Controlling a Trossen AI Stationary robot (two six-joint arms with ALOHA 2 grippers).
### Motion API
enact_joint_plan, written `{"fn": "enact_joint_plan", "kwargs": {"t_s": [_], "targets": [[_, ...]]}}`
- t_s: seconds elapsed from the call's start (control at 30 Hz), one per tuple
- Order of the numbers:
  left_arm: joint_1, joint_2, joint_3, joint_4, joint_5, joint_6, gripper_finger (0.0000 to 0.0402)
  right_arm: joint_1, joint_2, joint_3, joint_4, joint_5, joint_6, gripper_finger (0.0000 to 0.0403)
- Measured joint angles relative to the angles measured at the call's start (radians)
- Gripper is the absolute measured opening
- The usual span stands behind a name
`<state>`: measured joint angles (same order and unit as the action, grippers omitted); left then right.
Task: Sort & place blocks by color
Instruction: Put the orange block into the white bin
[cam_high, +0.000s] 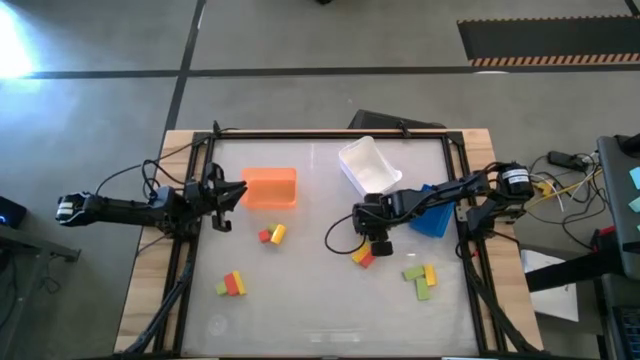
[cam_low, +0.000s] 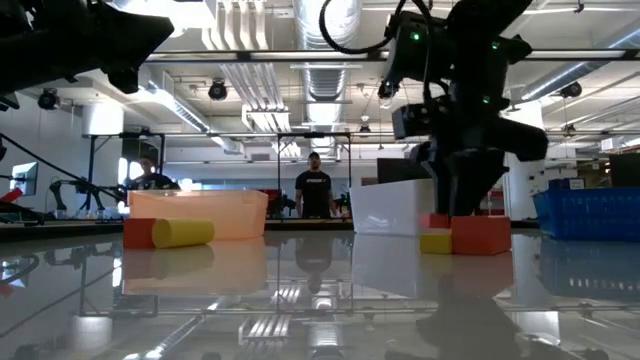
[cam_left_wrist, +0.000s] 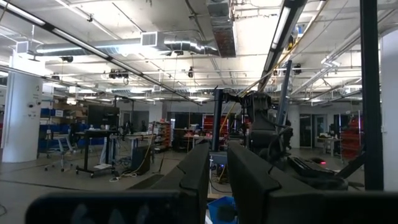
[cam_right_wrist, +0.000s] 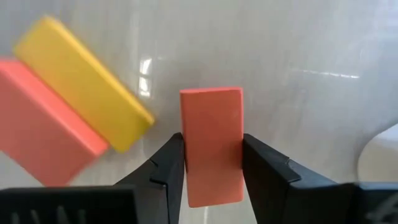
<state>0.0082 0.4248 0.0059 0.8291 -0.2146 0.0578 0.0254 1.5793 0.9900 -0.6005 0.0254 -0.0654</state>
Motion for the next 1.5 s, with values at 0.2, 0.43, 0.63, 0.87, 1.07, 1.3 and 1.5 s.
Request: {"fn": "enact_joint_plan", "kwargs": {"t_s": [0.2, 0.43, 0.63, 0.87, 1.07, 1.3, 1.5], "targets": [[0.000, 0.000, 0.000, 0.000, 0.000, 0.000, 0.0042, 0.000, -0.001, 0.071, -0.023, 0.001, 0.060, 0.0124], [0.000, 0.000, 0.000, 0.000, 0.000, -0.001, 0.0042, 0.000, -0.002, 0.167, -0.033, 0.044, 0.135, 0.0121], [0.000, 0.000, 0.000, 0.000, 0.000, -0.001, 0.0042, 0.000, -0.003, 0.270, -0.088, 0.180, 0.231, 0.0126], [0.000, 0.000, 0.000, 0.000, 0.000, -0.002, 0.0042, -0.037, -0.003, 0.372, -0.161, 0.237, 0.302, 0.0123], [0.000, 0.000, 0.000, 0.000, 0.000, -0.003, 0.0042, -0.099, -0.003, 0.401, -0.181, 0.237, 0.318, 0.0126], [0.000, 0.000, 0.000, 0.000, 0.000, -0.003, 0.0042, -0.222, -0.003, 0.407, -0.215, 0.238, 0.317, 0.0123], [0.000, 0.000, 0.000, 0.000, 0.000, -0.003, 0.0042, -0.341, 0.004, 0.404, -0.247, 0.238, 0.318, 0.0125]]}}
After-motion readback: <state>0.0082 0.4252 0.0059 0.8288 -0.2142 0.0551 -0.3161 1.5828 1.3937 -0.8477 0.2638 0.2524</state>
